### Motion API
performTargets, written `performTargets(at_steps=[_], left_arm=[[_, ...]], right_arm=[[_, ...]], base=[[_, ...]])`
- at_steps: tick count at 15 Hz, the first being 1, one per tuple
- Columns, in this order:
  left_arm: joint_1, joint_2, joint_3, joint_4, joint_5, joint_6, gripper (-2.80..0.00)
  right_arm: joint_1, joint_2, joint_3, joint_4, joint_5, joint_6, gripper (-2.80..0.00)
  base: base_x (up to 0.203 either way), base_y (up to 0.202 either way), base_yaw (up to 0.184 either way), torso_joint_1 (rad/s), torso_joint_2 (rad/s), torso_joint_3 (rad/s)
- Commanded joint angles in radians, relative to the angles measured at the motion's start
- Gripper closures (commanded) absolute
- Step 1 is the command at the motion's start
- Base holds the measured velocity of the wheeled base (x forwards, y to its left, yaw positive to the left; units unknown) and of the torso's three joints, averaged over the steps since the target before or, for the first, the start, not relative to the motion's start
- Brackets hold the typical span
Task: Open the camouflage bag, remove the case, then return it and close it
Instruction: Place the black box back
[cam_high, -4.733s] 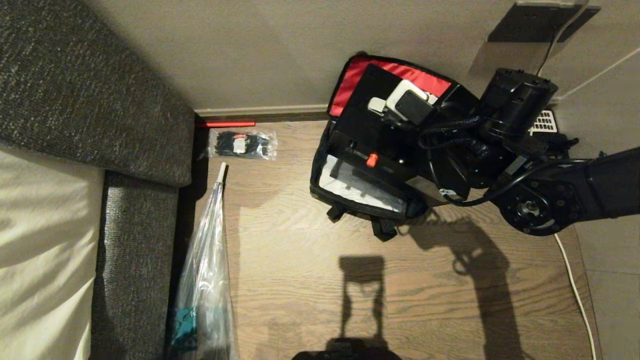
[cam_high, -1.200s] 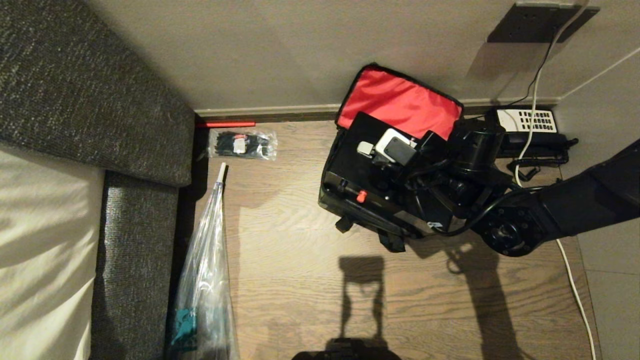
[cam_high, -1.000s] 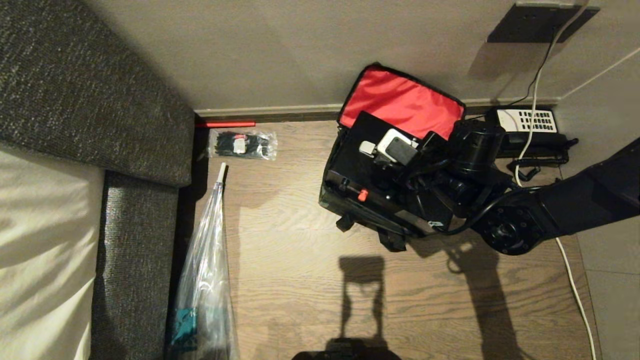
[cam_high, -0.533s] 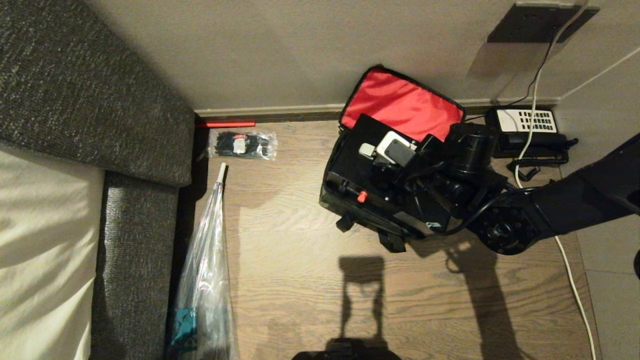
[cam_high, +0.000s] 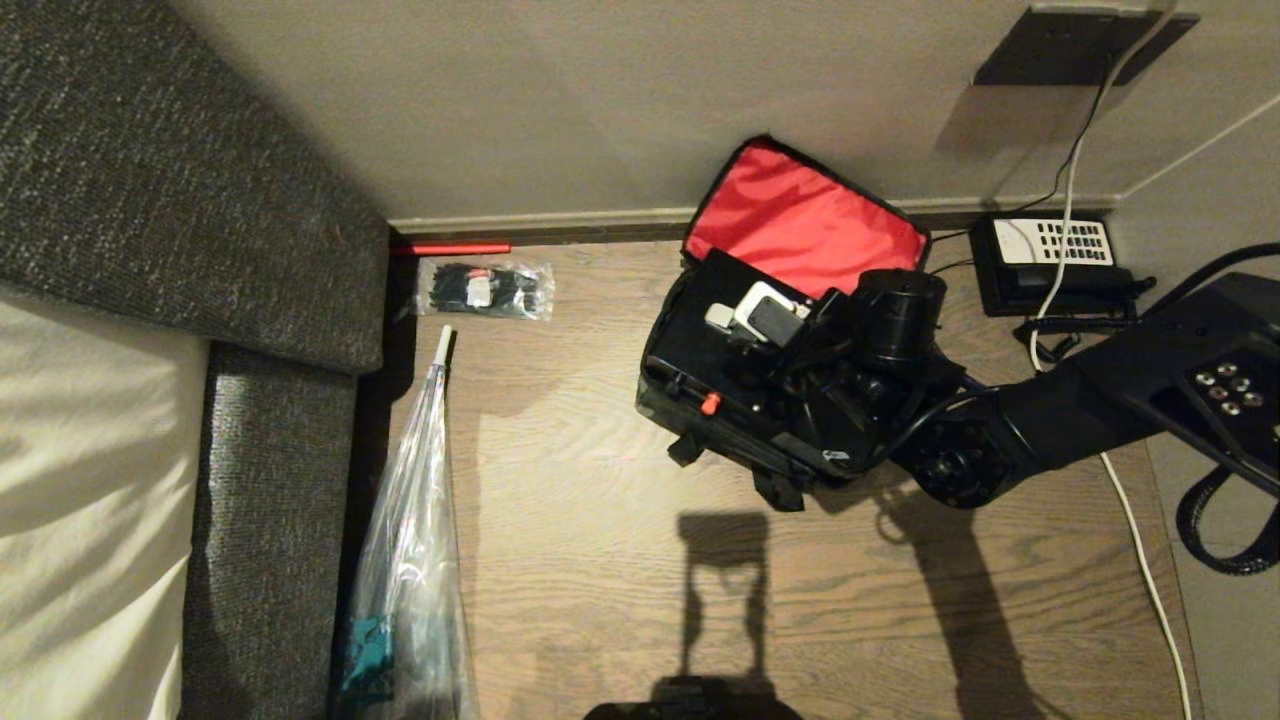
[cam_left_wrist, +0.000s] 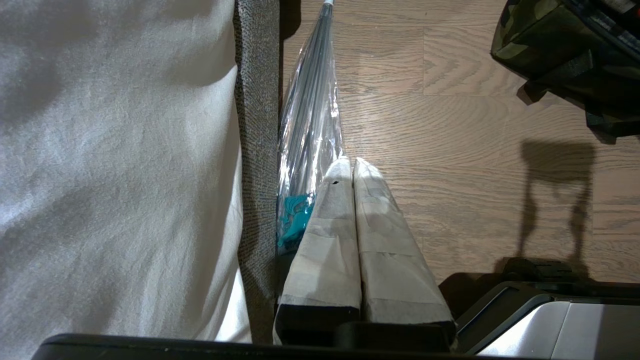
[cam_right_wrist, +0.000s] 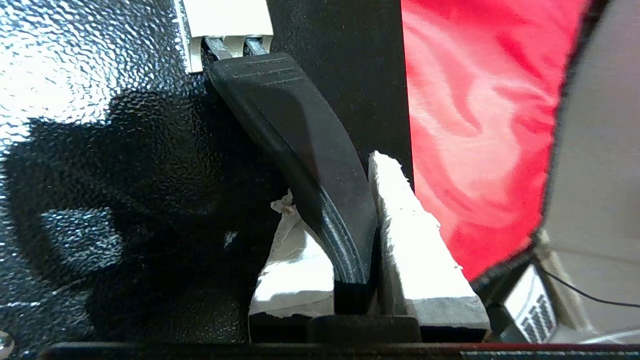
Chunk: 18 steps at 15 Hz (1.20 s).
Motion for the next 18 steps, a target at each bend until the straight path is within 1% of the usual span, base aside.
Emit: performTargets(at_steps=[1,7,16,18], left_arm=[[0.001,0.001,0.000,0.000,0.000,0.000,0.00],[0.001,0.004,0.000,0.000,0.000,0.000,0.00],[0.001,0.004,0.000,0.000,0.000,0.000,0.00],[0.001,0.004,0.000,0.000,0.000,0.001,0.00]], right_arm=[[-0.002,0.042,-0.020,-0.006,0.000,0.010,0.00],[-0.020,0.096,-0.041,-0.020,-0.001,0.033,0.00],[-0.023,0.134,-0.044,-0.020,-0.002,0.039,0.00],[-0.023,0.139,-0.046,-0.012,-0.002,0.057,0.00]], base=[[0.000,0.000,0.000,0.000,0.00,0.000],[0.000,0.000,0.000,0.000,0.00,0.000],[0.000,0.000,0.000,0.000,0.00,0.000],[0.000,0.000,0.000,0.000,0.00,0.000]])
